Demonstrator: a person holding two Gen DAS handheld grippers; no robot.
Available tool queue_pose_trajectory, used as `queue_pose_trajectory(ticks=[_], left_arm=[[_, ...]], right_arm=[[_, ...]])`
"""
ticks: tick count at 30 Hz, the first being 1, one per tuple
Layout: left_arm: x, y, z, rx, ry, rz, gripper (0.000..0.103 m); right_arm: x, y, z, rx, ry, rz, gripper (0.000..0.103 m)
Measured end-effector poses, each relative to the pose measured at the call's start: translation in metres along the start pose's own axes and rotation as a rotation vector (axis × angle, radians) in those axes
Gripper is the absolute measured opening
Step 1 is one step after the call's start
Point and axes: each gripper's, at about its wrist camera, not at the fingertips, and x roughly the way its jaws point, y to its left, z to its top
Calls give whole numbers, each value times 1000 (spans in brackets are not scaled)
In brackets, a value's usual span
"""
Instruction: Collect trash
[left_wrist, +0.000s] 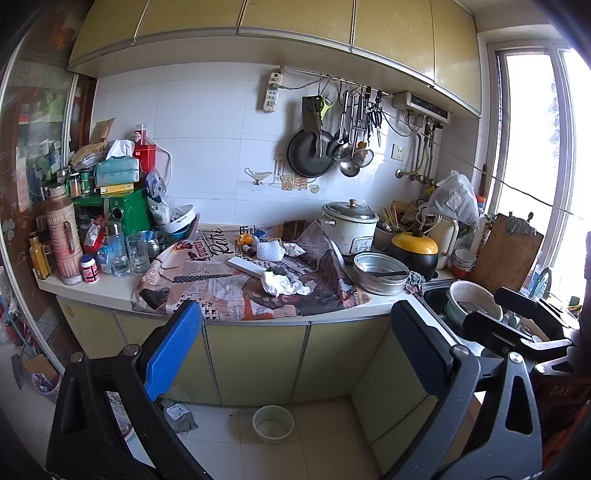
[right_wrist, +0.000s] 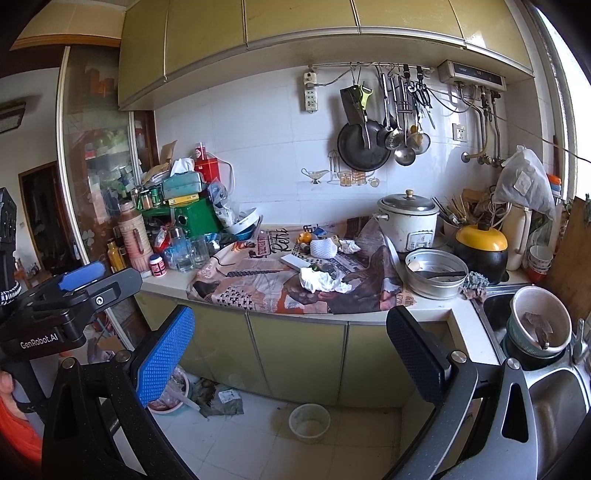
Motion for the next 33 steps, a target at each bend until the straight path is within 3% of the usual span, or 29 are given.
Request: queue_pose_trajectory(ticks=[15, 18, 33], left_arm=[[52, 0, 24, -16, 54, 44, 103], [88, -11, 30, -32, 73, 57, 103], [257, 68, 74, -7, 136, 54, 102]], right_arm=[[39, -30, 11, -3, 27, -3, 103], [56, -37, 16, -1, 37, -16, 103], [184, -59, 54, 66, 99, -140, 103]])
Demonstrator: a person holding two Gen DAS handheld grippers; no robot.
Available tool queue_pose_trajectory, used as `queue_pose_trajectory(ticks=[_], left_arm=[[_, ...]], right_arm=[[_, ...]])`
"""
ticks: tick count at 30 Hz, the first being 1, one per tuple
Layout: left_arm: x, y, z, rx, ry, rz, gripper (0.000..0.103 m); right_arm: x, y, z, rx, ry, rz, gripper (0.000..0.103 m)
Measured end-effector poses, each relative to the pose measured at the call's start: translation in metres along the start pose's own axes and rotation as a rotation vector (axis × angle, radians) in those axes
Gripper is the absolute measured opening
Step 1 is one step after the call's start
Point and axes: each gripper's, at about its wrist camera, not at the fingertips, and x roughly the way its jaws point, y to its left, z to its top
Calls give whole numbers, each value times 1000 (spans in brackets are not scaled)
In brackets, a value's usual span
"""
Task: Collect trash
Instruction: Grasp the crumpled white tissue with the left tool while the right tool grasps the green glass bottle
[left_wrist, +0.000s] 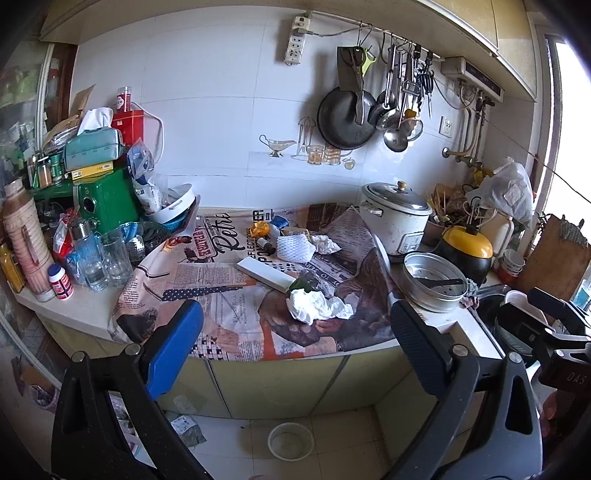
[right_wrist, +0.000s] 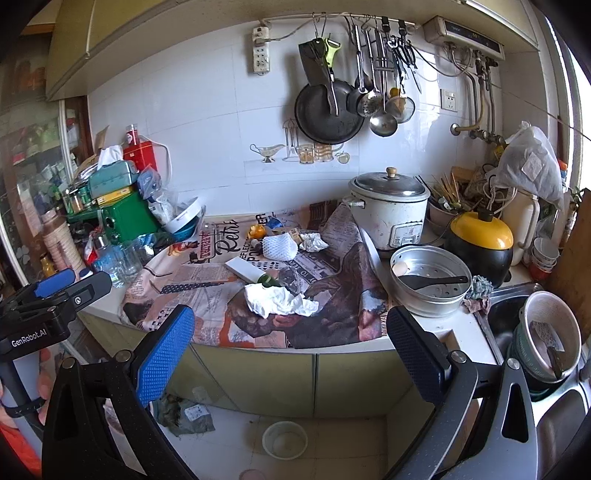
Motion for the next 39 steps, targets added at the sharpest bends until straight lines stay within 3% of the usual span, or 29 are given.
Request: queue_pose_trajectory(ticks=[10, 14, 21, 25, 31, 35, 39], left_arm=[[106, 50, 33, 33, 98, -20, 93], [152, 58, 33, 28, 171, -36, 93], [239, 46, 17, 16, 327, -63, 93], [281, 32, 4, 21, 393, -50, 93], [331, 16, -16, -7, 494, -49, 90], [363, 10, -36, -53, 596, -47, 73], [379, 10, -50, -128, 638, -41, 63]], right_arm=[[96, 17, 26, 28, 88, -73, 103], [136, 16, 25, 44, 172, -50, 101], [181, -3, 27, 58, 243, -65, 101], [211, -23, 31, 57, 272, -26, 101], [266, -39, 43, -22, 341, 41, 88], [298, -44, 47, -64, 374, 117, 83], [334, -41, 42, -107, 445, 207, 74]])
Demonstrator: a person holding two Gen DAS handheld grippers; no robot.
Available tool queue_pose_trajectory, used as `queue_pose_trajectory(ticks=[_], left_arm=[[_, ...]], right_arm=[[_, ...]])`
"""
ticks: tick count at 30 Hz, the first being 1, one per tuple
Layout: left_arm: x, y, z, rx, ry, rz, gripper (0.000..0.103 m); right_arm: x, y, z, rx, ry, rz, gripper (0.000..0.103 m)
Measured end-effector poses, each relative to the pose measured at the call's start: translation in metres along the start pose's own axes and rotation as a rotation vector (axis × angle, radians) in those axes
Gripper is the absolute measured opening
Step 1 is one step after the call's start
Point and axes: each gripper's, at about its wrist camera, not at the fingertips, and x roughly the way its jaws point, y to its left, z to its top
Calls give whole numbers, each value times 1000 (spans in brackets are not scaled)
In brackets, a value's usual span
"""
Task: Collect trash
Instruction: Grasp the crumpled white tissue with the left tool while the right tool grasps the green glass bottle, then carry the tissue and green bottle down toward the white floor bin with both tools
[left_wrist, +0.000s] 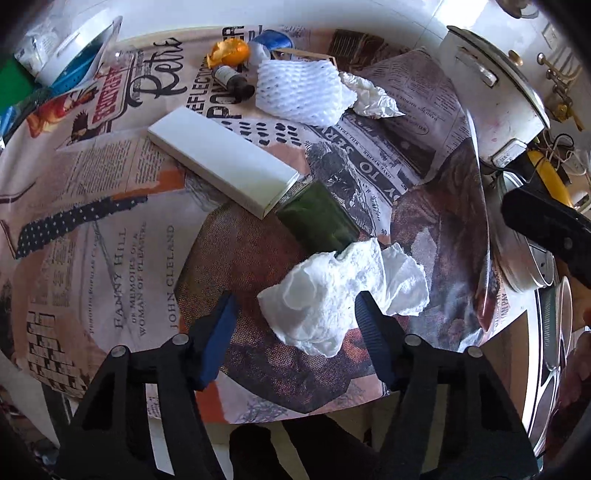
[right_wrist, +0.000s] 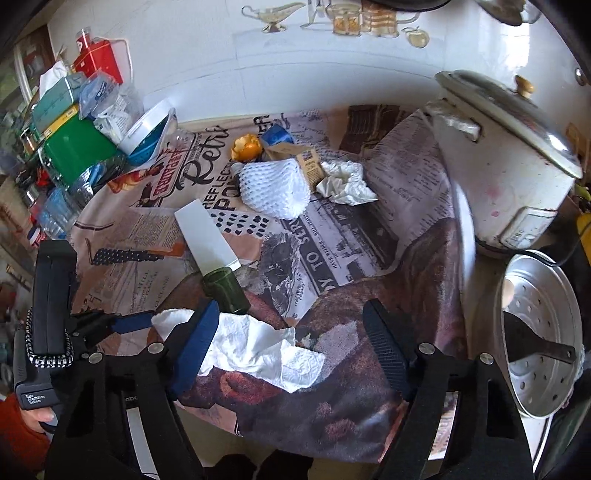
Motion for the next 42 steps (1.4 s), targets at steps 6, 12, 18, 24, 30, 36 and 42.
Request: queue_pose_trajectory(ticks=[6, 12, 18, 24, 30, 36, 42], left_arm=[[15, 7, -9, -76, 41, 0, 42], [22, 18, -15, -122, 48, -8, 17], [25, 24, -15, -184, 45, -4, 7], [17, 34, -12, -200, 25, 29, 4], [-7, 35, -5, -166, -48, 39, 3], [-51, 29, 0, -67, -148, 16, 3], [-100, 25, -6, 63, -236, -59, 3]], right_arm=[[54, 11, 8, -85, 126, 143, 58], [95, 21, 15, -110, 228, 269, 51], [120, 30, 14, -159, 288, 294, 43], [130, 30, 13, -175, 315, 285, 39], [110, 22, 10, -149, 249, 224, 39], [64, 8, 8, -15, 128, 156, 39], [12, 21, -3, 109, -1, 81, 39]])
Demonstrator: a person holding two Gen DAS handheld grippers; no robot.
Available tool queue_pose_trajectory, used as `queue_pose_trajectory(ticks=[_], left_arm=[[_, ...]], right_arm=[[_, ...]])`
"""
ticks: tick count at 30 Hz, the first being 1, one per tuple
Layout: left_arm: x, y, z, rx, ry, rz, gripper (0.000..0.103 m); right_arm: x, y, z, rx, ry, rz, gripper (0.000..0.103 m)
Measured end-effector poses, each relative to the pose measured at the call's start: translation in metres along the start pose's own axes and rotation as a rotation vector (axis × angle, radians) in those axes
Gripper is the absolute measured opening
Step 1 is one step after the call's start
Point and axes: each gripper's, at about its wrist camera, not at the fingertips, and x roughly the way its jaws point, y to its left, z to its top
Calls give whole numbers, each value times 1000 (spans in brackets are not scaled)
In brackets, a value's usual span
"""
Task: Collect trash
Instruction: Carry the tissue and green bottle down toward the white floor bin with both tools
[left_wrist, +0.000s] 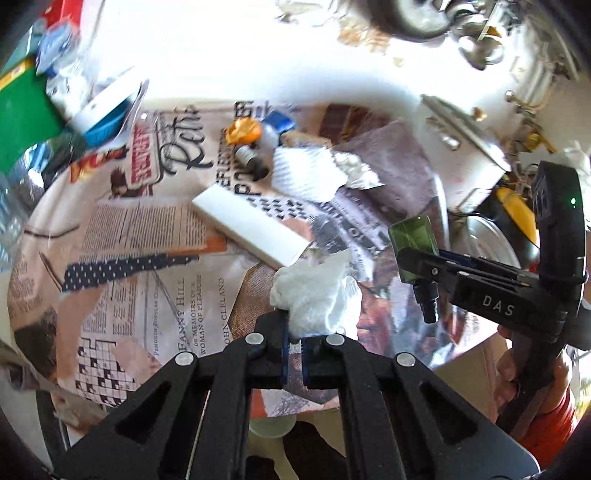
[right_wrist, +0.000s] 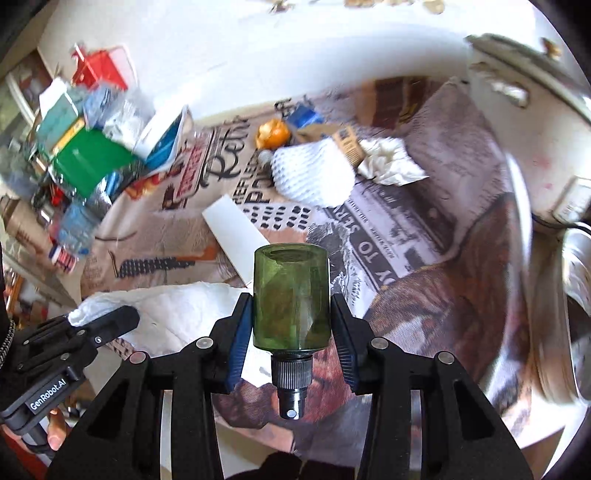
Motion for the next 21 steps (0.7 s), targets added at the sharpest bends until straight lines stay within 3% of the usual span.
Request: queue_pose_trajectory(ticks=[8, 21], left_arm=[[-49, -11, -19, 118, -37, -63, 3], [-77, -41, -95, 107, 27, -60, 3]], right_arm=[[-53, 23, -41, 102, -118, -71, 39], [-100, 37, -111, 110, -113, -68, 39]])
